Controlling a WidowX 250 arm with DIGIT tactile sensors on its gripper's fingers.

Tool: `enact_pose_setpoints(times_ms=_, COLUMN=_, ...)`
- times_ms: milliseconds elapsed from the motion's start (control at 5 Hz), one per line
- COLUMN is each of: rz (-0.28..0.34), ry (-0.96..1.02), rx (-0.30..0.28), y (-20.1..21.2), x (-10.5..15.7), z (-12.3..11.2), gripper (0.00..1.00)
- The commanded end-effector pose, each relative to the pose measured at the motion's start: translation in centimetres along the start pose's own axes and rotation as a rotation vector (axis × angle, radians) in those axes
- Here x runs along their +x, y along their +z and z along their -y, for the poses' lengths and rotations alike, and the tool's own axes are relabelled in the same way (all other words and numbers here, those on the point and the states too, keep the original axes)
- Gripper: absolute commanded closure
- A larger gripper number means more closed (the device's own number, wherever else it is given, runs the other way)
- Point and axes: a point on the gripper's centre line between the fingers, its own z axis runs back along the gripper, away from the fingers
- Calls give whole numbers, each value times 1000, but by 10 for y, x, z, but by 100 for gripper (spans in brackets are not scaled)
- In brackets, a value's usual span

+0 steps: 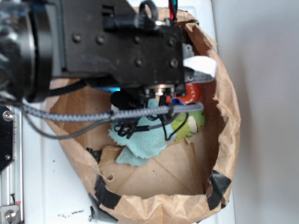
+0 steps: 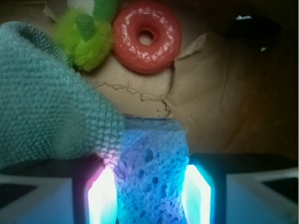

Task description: Grab the blue sponge.

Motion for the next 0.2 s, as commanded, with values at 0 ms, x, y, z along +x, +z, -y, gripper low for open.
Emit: enact_pose_setpoints(times_ms=0, rz=110, ry=72, rx=34, y=49, x=16, z=11, gripper=100)
